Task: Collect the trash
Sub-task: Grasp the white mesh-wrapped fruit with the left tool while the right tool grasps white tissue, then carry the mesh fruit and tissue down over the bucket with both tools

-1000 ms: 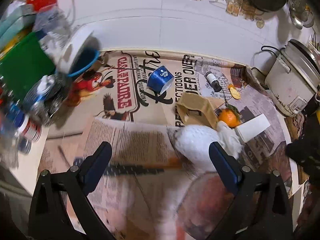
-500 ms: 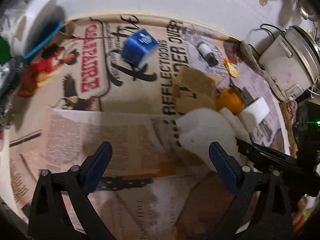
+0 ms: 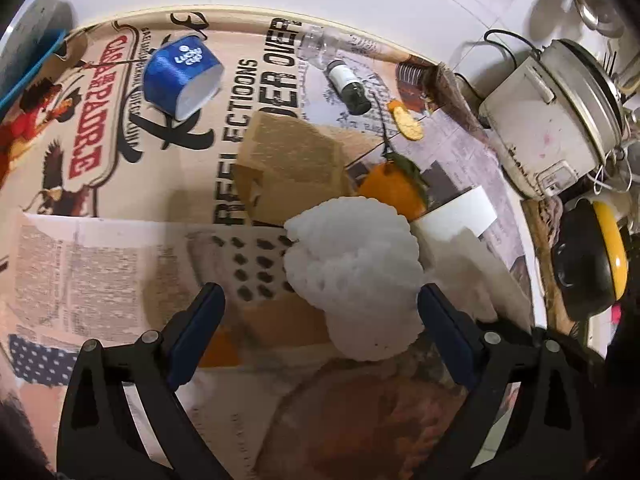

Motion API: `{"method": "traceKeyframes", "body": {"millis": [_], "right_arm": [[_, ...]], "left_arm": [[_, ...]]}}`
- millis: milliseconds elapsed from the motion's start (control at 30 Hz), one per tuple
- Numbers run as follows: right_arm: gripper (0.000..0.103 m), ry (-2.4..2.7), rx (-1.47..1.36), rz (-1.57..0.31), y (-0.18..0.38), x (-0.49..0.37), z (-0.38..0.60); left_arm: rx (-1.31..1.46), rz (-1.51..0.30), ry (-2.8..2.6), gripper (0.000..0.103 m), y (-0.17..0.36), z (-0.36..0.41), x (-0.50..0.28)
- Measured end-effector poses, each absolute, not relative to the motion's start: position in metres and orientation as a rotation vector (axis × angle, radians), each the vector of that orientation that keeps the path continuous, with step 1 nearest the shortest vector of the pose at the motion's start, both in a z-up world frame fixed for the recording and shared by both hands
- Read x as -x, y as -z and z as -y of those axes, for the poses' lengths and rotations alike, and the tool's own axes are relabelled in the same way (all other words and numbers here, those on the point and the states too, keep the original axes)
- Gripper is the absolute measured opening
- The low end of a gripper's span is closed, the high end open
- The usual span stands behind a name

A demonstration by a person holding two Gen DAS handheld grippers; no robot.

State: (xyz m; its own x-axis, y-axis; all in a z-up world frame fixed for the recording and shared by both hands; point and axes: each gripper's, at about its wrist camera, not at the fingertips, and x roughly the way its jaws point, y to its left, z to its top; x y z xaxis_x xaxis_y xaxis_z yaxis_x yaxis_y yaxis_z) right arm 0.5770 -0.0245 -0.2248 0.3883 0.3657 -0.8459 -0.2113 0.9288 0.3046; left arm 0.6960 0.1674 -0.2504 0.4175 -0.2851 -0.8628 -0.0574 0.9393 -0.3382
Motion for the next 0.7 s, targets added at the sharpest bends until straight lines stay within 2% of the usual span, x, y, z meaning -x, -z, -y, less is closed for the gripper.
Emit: {"method": "traceKeyframes", "body": {"millis": [33,67,133,200,267,433,700], "right_arm": [[0.01,-0.362,-0.153,-1.111,0.223,-0.575,0.027],[0.01,-0.359,-0.151,-1.109,0.222,-0.574,0.026],[0.01,-0.351,-0.154,-1.104,0.219,-0.571,0.032],[0.01,-0.342,-0.158,-1.095,0.215,-0.567,0.04],[0.01,-0.339,-0.159,-1.083,0.21,-0.562,0.048],[0.01,-0.361,-0.142,-1.042,0.193,-0.55,0.066],[0.01,-0.474,-0.07,-0.964,0.166,-0.528,0.09]], "left_arm": [[0.353,-1.133,0.158,0.084,0.25,-0.163,-0.697],[0.36,-1.132,0.171,0.08,0.25,-0.16,-0.698],[0.367,-1.124,0.197,0.06,0.248,-0.151,-0.699],[0.363,-1.113,0.208,0.047,0.245,-0.143,-0.699],[0.342,-1.09,0.194,0.04,0.24,-0.136,-0.694],[0.312,-1.025,0.145,0.033,0.221,-0.125,-0.674],[0.344,-0.904,-0.015,0.032,0.184,-0.122,-0.606]]}}
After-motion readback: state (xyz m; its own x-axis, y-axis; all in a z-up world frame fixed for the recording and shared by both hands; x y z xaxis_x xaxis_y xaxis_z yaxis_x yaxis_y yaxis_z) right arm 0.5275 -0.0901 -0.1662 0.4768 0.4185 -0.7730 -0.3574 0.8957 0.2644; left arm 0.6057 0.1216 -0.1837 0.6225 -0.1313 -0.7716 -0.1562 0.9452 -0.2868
